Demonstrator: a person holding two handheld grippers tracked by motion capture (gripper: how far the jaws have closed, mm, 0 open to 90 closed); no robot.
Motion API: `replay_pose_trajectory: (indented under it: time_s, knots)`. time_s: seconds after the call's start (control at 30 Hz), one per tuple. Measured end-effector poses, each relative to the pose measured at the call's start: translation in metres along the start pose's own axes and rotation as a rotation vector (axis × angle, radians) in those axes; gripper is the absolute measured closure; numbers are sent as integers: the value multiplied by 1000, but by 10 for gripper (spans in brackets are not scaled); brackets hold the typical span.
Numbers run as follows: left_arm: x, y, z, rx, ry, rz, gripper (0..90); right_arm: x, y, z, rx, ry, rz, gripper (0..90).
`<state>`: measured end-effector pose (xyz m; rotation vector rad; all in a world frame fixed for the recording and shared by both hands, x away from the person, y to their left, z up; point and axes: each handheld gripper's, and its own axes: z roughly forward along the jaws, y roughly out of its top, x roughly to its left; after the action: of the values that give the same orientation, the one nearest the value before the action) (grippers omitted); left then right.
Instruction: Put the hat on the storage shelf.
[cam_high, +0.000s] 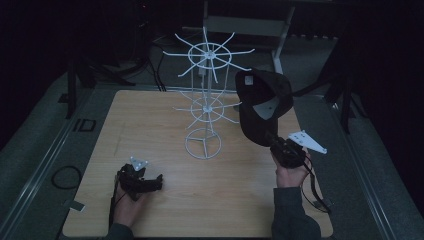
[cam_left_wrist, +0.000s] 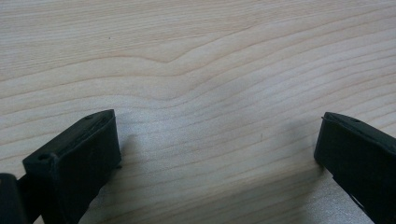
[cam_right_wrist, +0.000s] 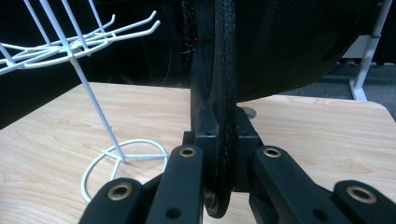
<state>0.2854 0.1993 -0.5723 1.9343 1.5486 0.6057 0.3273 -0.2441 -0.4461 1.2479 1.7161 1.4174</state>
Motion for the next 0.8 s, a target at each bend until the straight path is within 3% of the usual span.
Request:
replay_pose_trajectory:
  time_s: [0.8]
  knots:
    - [0, 0, 0, 0, 0, 0, 2, 1, 16, -9, -40, 4, -29, 856]
